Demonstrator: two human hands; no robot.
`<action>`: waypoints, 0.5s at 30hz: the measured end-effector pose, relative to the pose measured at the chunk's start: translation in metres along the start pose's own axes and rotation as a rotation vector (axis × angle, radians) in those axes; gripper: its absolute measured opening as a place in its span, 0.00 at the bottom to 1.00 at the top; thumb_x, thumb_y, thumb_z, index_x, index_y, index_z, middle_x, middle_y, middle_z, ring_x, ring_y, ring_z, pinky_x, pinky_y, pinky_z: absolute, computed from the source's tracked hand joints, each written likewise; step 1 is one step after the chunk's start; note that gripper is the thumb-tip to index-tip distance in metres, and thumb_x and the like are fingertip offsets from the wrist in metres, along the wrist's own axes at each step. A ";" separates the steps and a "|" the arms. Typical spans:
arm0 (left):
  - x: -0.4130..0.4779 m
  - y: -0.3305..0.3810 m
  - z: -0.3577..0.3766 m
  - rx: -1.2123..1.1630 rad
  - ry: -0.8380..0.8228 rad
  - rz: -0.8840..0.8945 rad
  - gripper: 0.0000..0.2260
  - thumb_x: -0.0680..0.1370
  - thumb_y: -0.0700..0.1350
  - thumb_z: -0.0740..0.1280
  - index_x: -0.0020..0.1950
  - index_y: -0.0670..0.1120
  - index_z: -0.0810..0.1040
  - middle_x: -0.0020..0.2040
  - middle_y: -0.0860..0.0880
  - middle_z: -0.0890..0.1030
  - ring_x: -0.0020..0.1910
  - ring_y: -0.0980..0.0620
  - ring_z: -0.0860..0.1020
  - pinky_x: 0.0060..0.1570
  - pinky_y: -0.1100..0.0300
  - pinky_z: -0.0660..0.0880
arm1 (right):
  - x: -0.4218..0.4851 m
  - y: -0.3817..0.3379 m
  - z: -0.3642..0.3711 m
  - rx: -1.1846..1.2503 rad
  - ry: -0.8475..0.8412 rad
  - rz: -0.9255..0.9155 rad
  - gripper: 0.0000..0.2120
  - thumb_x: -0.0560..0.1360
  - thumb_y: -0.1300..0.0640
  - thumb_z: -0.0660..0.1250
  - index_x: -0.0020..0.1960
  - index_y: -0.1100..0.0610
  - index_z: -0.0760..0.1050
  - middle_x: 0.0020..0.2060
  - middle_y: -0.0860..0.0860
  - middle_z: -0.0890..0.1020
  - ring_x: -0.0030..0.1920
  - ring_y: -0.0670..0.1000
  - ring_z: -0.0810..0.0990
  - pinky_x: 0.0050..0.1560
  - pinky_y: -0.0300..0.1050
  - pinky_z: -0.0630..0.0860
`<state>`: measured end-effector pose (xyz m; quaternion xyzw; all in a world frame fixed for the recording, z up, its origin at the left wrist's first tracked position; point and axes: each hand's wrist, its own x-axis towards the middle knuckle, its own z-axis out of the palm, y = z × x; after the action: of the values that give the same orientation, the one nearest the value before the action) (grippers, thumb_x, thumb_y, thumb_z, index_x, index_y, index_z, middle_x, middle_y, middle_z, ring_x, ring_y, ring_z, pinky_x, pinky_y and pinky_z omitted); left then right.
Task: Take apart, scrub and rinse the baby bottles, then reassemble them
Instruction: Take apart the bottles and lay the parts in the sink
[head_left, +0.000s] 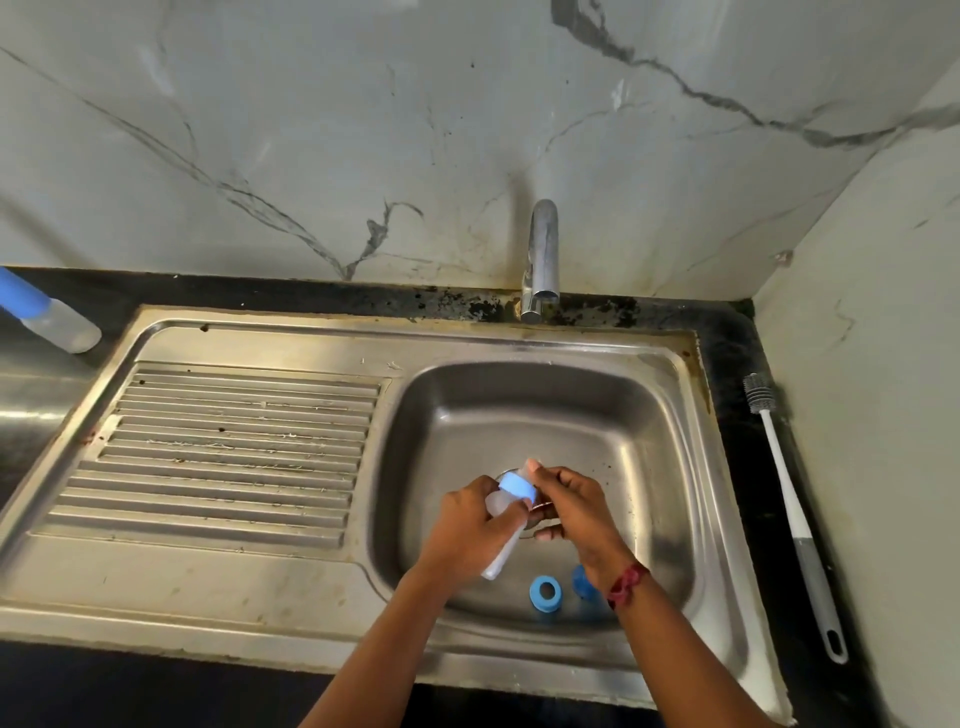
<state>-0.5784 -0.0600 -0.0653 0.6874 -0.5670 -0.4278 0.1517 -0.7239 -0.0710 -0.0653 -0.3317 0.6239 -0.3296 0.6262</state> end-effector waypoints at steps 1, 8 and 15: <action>-0.002 0.002 0.000 0.004 0.021 0.006 0.14 0.73 0.58 0.71 0.49 0.51 0.74 0.42 0.54 0.78 0.36 0.57 0.76 0.31 0.69 0.67 | -0.003 0.001 0.001 -0.022 -0.016 0.006 0.18 0.76 0.44 0.69 0.46 0.60 0.81 0.36 0.57 0.83 0.37 0.49 0.81 0.34 0.43 0.76; -0.013 0.006 -0.002 0.056 0.064 0.074 0.28 0.61 0.53 0.80 0.49 0.47 0.66 0.42 0.54 0.76 0.39 0.57 0.75 0.31 0.67 0.67 | -0.012 -0.003 0.006 -0.125 -0.063 -0.022 0.21 0.72 0.43 0.74 0.39 0.63 0.77 0.28 0.50 0.75 0.28 0.46 0.72 0.28 0.40 0.68; -0.006 0.001 -0.016 -0.313 -0.175 -0.102 0.27 0.58 0.52 0.82 0.49 0.46 0.73 0.44 0.47 0.85 0.42 0.46 0.85 0.46 0.47 0.83 | -0.016 -0.005 -0.002 0.021 -0.229 -0.117 0.15 0.76 0.54 0.71 0.52 0.67 0.81 0.34 0.55 0.80 0.31 0.47 0.75 0.27 0.35 0.68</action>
<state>-0.5664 -0.0593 -0.0529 0.6432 -0.4691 -0.5762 0.1849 -0.7263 -0.0609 -0.0525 -0.3964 0.5243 -0.3321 0.6765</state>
